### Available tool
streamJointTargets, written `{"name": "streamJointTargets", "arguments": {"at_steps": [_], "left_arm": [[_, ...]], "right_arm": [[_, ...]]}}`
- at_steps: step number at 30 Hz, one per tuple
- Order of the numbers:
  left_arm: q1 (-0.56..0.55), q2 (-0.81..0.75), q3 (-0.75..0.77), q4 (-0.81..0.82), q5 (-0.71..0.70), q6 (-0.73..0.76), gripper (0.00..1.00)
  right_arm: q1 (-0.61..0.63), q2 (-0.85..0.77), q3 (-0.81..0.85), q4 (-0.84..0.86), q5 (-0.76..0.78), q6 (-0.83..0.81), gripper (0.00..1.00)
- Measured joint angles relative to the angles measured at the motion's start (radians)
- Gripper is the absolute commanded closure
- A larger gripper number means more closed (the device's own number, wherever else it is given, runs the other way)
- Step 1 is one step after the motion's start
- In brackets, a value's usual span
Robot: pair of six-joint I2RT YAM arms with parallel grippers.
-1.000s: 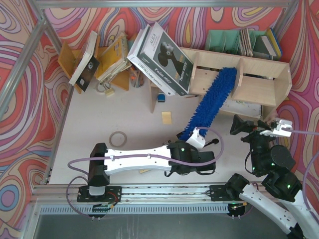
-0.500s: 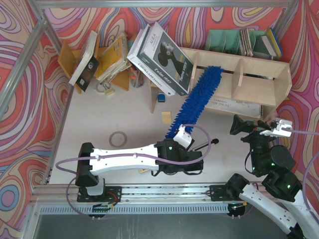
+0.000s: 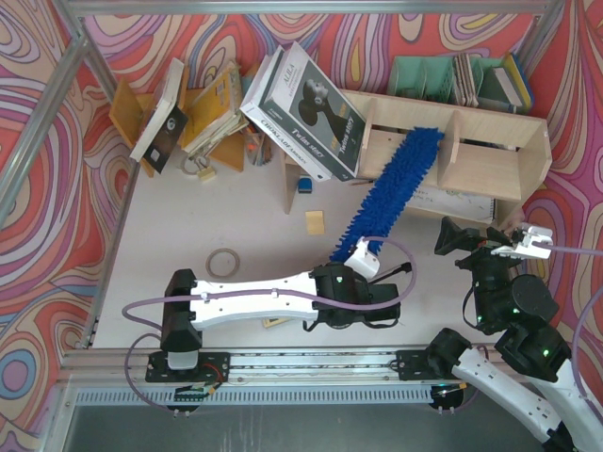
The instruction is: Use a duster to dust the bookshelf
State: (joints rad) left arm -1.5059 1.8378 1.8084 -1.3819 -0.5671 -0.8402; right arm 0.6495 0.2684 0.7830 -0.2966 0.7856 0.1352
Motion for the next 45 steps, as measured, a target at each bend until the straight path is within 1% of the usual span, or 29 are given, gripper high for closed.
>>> {"name": "streamJointTargets", "arguments": {"at_steps": [7, 14, 20, 24, 31, 39, 45], "left_arm": [[-0.005, 0.014, 0.022, 0.027, 0.006, 0.037, 1.00], [-0.005, -0.029, -0.037, 0.032, -0.004, 0.035, 1.00], [-0.005, -0.106, -0.108, -0.016, -0.028, -0.010, 1.00], [0.002, -0.134, -0.129, -0.066, -0.056, -0.051, 1.00], [0.008, -0.142, -0.120, -0.079, -0.099, -0.069, 1.00], [0.013, -0.142, -0.031, -0.078, -0.171, -0.060, 1.00], [0.029, -0.143, -0.035, -0.061, -0.181, -0.039, 1.00]], "right_arm": [[0.000, 0.000, 0.000, 0.000, 0.001, 0.000, 0.01], [0.000, 0.000, 0.000, 0.000, 0.001, 0.000, 0.01], [0.000, 0.000, 0.000, 0.000, 0.001, 0.000, 0.02], [0.000, 0.000, 0.000, 0.000, 0.001, 0.000, 0.01], [0.000, 0.000, 0.000, 0.000, 0.000, 0.000, 0.01], [0.000, 0.000, 0.000, 0.000, 0.000, 0.000, 0.01], [0.000, 0.000, 0.000, 0.000, 0.001, 0.000, 0.01]]}}
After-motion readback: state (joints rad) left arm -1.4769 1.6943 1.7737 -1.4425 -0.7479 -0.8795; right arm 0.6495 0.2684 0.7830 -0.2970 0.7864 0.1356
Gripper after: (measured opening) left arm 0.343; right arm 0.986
